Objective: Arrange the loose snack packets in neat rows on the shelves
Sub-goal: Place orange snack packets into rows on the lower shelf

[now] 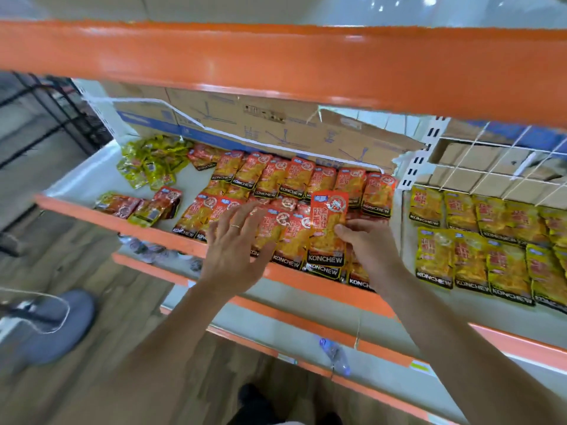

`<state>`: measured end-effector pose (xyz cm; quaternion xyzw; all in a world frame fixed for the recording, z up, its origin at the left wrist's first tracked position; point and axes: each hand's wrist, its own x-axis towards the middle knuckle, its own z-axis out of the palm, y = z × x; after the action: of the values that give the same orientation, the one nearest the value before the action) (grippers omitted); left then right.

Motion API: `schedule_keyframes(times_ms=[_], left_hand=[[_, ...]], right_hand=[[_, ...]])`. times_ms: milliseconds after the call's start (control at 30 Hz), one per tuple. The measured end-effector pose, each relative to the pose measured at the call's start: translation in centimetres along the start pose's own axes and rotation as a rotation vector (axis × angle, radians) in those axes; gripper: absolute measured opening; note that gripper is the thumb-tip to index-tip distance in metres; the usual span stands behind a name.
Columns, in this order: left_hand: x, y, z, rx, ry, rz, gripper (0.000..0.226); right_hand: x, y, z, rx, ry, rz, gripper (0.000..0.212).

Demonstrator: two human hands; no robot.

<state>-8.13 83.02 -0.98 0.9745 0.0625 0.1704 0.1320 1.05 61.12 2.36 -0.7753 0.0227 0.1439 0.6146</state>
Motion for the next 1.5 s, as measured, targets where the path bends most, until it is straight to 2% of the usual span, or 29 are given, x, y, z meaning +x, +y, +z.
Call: schedule_keyframes(times_ms=[67, 267, 467, 533, 633, 667, 767, 833, 933, 1000, 1300, 1400, 1500], left_hand=[[-0.6, -1.1, -0.6, 0.012, -0.006, -0.016, 0.060], [-0.2, -5.0, -0.7, 0.014, -0.026, -0.040, 0.060], [1.3, -8.3, 0.6, -0.001, -0.054, 0.050, 0.056], [1.8, -8.6, 1.3, -0.032, -0.100, 0.069, 0.057], [2.5, -8.4, 2.7, -0.067, -0.160, 0.115, 0.057], [2.6, -8.3, 3.3, -0.075, -0.178, 0.145, 0.057], [3.1, -8.2, 4.5, -0.059, -0.205, 0.223, 0.055], [3.3, -8.1, 4.9, -0.045, -0.203, 0.252, 0.052], [3.4, -7.9, 4.9, -0.062, -0.213, 0.260, 0.049], [3.4, -7.8, 4.9, -0.070, -0.216, 0.259, 0.050], [3.5, -7.5, 4.8, -0.141, -0.211, 0.179, 0.059], [4.0, -7.1, 4.6, -0.128, -0.216, 0.145, 0.060], [5.1, -6.5, 3.6, -0.107, -0.294, 0.109, 0.062]], right_hand=[[0.1, -0.3, 1.7, -0.034, -0.047, 0.000, 0.010], [1.5, -0.6, 7.3, -0.182, -0.167, -0.052, 0.030], [2.4, 0.0, 12.3, -0.383, -0.108, -0.050, 0.026], [2.4, 0.2, 12.8, -0.489, -0.080, -0.068, 0.031], [1.9, 0.5, 11.4, -0.549, 0.079, -0.179, 0.053], [1.9, 0.7, 10.3, -0.556, 0.166, -0.229, 0.050], [2.3, 2.0, 5.0, -0.656, 0.382, -0.313, 0.020], [3.0, 3.8, 1.1, -0.811, 0.377, -0.293, 0.034], [2.8, 6.3, -1.9, -1.014, 0.247, -0.183, 0.049], [2.1, 7.5, -2.3, -1.020, 0.215, -0.177, 0.050], [-1.4, 9.5, -2.4, -1.024, 0.265, -0.294, 0.053], [-1.8, 9.3, -2.4, -0.935, 0.278, -0.251, 0.051], [-1.3, 8.4, -2.6, -0.867, 0.252, -0.194, 0.049]])
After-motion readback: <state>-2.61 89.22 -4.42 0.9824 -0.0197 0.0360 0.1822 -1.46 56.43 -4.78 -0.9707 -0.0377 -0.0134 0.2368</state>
